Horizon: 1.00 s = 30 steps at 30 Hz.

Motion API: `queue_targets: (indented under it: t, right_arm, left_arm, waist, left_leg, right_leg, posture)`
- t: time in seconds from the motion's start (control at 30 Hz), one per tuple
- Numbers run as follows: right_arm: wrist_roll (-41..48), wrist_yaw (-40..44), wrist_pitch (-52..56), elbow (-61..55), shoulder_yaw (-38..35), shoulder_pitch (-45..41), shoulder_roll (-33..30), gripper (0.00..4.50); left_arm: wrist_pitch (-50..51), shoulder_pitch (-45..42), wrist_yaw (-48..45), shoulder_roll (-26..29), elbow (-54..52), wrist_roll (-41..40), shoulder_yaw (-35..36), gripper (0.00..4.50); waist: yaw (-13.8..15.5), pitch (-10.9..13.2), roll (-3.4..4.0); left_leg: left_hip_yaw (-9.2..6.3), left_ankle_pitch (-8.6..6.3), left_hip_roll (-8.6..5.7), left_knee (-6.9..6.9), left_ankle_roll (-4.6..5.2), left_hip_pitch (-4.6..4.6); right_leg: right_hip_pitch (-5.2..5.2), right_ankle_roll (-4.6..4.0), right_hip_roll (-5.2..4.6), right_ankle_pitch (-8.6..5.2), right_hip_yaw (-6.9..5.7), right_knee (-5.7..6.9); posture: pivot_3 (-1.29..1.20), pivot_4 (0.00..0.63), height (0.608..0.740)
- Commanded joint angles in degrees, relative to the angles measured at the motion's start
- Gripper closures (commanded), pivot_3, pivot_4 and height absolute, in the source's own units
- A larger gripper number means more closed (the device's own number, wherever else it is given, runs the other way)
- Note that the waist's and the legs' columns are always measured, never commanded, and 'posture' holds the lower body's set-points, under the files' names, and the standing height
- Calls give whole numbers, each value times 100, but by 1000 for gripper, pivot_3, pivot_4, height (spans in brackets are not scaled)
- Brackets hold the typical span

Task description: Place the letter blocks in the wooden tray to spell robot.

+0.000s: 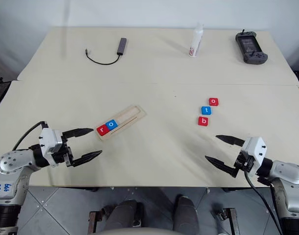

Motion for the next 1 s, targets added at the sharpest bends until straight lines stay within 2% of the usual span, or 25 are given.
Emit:
queue_targets:
  t: [0.03, 0.13, 0.23, 0.4, 0.53, 0.67, 0.73, 0.87, 1.0]
  right_arm:
    - [165, -28, -29, -238, 36, -211, 95, 59]
    - [324, -53, 188, -518, 362, -619, 286, 59]
    - [440, -122, 519, -786, 699, -1053, 448, 59]
    - [619, 51, 843, -1098, 1267, -1715, 697, 59]
    - [713, 173, 1067, -1191, 1408, -1895, 655, 59]
    - [816, 282, 1346, -1209, 1328, -1931, 500, 59]
    - [828, 248, 1441, -1190, 1228, -1897, 425, 59]
    - [821, 217, 1508, -1219, 1077, -1758, 294, 59]
    - [806, 104, 1545, -1327, 995, -1651, 300, 59]
  left_arm:
    - [23, -5, -6, 56, -58, -32, 67, 0]
    - [331, 263, -18, 81, 25, -302, 329, 0]
    - [61, 546, 157, -7, 421, -289, 783, 0]
    - [-383, 1202, 213, -130, 543, -333, 1444, 0]
    - [-345, 1519, 193, -193, 417, -451, 1619, 0]
    - [387, 1694, 133, -152, -138, -848, 1418, 0]
    - [616, 1499, 231, -145, -392, -846, 1193, 0]
    - [999, 501, 783, -196, -438, -446, 584, 0]
    - [1059, -130, 939, -294, -168, -56, 18, 0]
  waist:
    - [-3, 0, 0]
    - [-77, 0, 1]
    - [-120, 2, 4]
    - [-88, 2, 2]
    - [2, 1, 0]
    - [33, 0, 0]
    - [53, 0, 0]
    - [85, -1, -3]
    - [31, -2, -2]
  left_leg:
    - [0, 0, 0, 0, 0, 0]
    - [-1, 0, 1, 0, 0, 1]
    - [3, 0, 9, -1, -2, 2]
    - [-1, -2, 8, -1, -2, -2]
    - [-15, -3, 5, 2, -1, -12]
    - [-13, -6, 4, 3, 0, -13]
    - [-13, -6, 4, 2, 1, -12]
    - [-16, -5, 4, 9, -1, -12]
    - [-6, -5, 1, 5, -1, -8]
  right_leg:
    - [0, 0, 0, 0, 0, 0]
    - [0, 0, 0, 0, -1, 1]
    - [-3, -1, 6, -1, 0, 2]
    - [-5, -2, 6, -1, 0, 0]
    - [-5, -3, 3, -1, -12, -3]
    - [-4, -4, 3, -1, -11, -4]
    - [-4, -4, 3, 0, -9, -3]
    - [-2, -6, 3, 0, -15, 3]
    - [-4, -7, 4, 1, -10, 3]
  posture:
    - [0, 150, 740]
    - [0, 150, 740]
    - [0, 150, 740]
    - [0, 150, 740]
    - [0, 150, 740]
    - [0, 150, 740]
    - [0, 150, 740]
    - [0, 150, 740]
    - [0, 150, 740]
